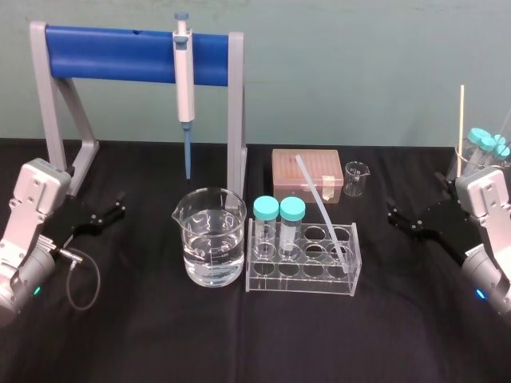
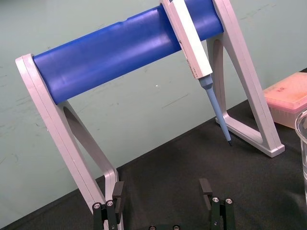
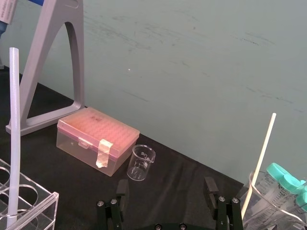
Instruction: Pick up the stirring rod with one hand, then place it down.
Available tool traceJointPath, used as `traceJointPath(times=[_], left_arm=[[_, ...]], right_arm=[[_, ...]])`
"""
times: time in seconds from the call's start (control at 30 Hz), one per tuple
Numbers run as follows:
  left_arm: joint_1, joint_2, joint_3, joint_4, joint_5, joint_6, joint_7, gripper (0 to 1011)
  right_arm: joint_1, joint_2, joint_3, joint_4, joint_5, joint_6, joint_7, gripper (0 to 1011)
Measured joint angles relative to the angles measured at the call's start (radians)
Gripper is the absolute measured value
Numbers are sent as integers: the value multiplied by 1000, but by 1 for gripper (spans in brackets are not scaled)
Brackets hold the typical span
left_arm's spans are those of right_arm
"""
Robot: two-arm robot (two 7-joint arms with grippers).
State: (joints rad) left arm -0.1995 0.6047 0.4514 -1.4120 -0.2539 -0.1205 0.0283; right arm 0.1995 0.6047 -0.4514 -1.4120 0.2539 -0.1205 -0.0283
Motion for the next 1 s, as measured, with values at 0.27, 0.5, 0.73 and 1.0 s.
traceJointPath(times=[0.27,0.5,0.73,1.0], left_arm=[[0,0,0,0,0,0,0,1000],[0,0,0,0,0,0,0,1000],[0,0,0,0,0,0,0,1000],[0,0,0,0,0,0,0,1000]], right_arm=[[0,0,0,0,0,0,0,1000],[0,0,0,0,0,0,0,1000],[0,0,0,0,0,0,0,1000],[0,-2,3,0,1,0,1,1000]])
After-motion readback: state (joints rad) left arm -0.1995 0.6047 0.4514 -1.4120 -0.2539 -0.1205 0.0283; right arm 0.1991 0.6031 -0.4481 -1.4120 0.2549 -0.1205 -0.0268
